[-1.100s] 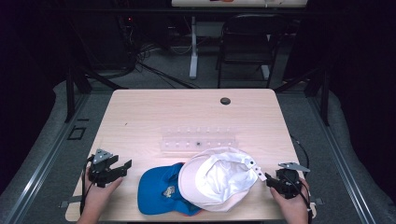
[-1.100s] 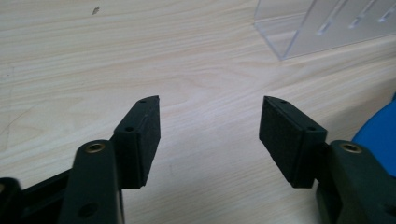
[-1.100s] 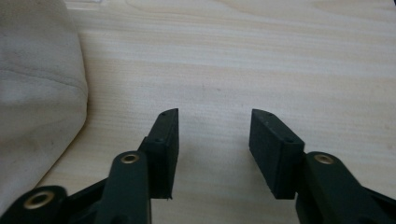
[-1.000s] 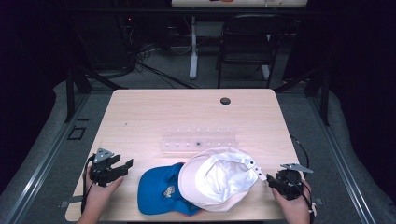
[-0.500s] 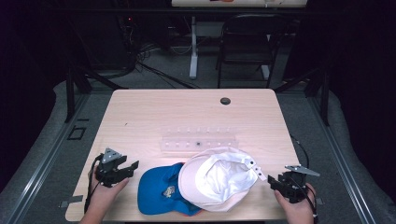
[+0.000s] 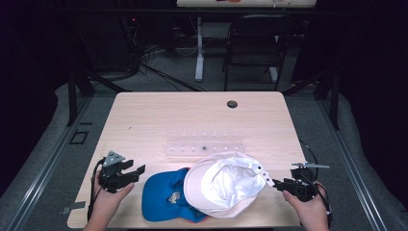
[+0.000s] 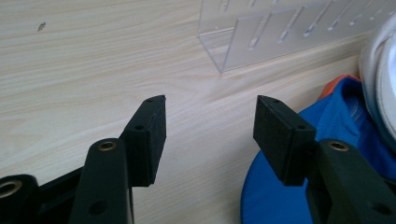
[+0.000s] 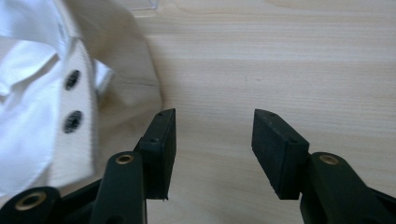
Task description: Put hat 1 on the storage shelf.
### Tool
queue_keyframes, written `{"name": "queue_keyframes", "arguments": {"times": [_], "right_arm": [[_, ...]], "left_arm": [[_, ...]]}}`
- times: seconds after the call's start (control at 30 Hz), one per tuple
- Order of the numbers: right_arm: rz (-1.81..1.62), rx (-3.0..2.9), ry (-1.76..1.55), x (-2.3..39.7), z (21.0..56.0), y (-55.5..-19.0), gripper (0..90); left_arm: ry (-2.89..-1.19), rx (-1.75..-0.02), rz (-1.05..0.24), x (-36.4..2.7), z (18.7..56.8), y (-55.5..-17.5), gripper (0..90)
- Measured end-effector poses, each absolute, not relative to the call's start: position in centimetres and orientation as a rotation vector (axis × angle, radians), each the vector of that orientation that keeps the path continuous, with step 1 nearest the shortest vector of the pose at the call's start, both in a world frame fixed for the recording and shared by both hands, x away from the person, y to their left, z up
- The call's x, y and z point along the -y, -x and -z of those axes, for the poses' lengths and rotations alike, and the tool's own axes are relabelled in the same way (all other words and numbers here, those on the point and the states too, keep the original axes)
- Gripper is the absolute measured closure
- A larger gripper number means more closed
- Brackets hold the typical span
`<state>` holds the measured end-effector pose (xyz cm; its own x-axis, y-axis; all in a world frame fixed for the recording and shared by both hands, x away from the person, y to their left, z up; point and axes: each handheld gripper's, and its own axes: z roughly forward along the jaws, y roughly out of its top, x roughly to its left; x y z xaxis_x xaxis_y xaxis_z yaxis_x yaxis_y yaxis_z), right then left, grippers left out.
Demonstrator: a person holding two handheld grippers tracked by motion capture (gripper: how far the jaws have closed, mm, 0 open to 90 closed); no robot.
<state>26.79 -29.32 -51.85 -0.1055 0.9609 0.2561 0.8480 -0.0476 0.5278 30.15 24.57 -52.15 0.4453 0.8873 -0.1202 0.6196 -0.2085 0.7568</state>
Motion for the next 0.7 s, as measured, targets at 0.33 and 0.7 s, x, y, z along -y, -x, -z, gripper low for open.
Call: {"name": "queue_keyframes", "arguments": {"times": [0.33,0.7], "right_arm": [[-0.873,-2.054,-1.988,29.2,47.8,-27.6,55.3],[-0.773,-2.167,-1.907,26.6,44.5,-28.8,55.7]], "left_arm": [[-1.986,-1.189,-0.42,-22.2,47.9,-31.3,50.4],[-2.046,-1.131,-0.376,-19.3,44.2,-32.4,50.4]]}}
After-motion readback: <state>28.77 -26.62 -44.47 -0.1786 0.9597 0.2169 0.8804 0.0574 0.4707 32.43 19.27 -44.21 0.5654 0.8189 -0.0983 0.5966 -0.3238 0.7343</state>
